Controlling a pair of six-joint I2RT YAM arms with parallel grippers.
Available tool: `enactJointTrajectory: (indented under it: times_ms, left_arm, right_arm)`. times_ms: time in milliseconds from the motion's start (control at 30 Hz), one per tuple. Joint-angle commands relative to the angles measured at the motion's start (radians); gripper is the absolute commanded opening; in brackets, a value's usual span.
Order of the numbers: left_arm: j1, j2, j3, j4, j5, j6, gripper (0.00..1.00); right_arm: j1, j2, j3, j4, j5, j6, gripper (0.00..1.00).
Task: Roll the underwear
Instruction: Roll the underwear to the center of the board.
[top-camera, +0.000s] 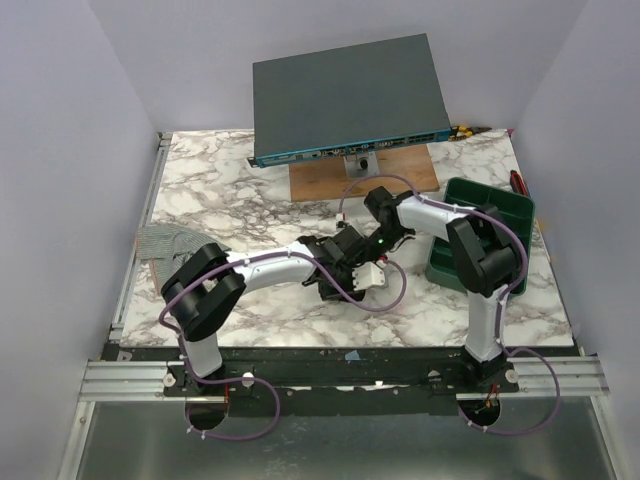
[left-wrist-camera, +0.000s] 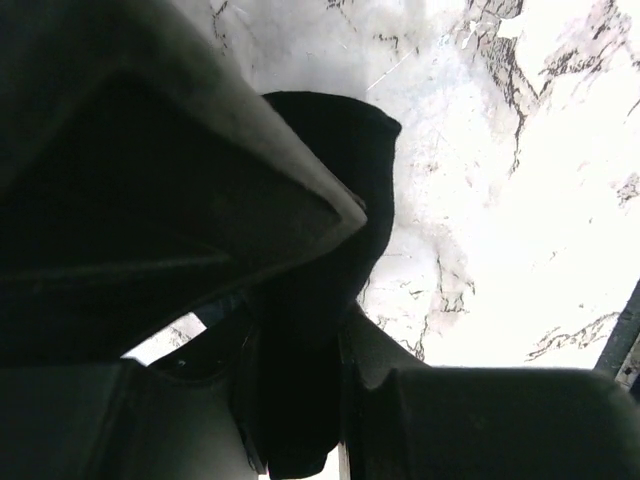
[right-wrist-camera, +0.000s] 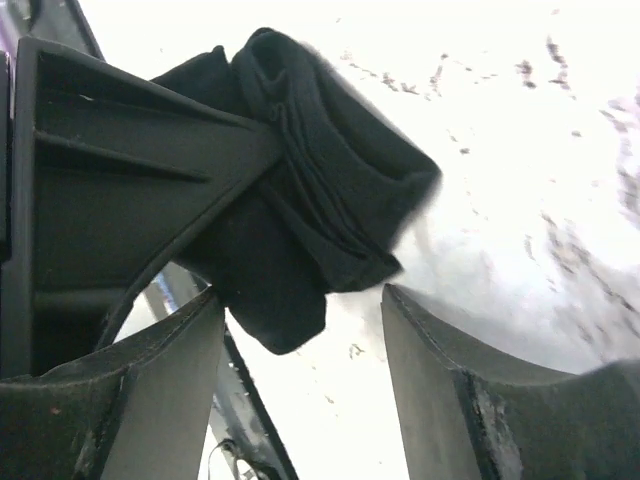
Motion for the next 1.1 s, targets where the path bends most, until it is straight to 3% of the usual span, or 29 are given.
enactJointTrajectory:
  times_ms: [0, 633, 1067]
  left_arm:
    - [0.038, 0.053, 0.030, -0.092, 0.086, -0.001, 0.00]
    - [0.094, 0.122, 0.123, -0.179, 0.158, 0.002, 0.00]
    - [0.222, 0.208, 0.251, -0.338, 0.391, 0.006, 0.04]
  right_arm:
    - [-0.018, -0.077, -0.039, 0.143, 0.220, 0.028, 0.66]
    - [-0.219, -0.301, -0.061, 0.175, 0.351, 0.049, 0.69]
    - [-0.249, -0.524, -0.230, 0.323, 0.303, 0.118, 0.68]
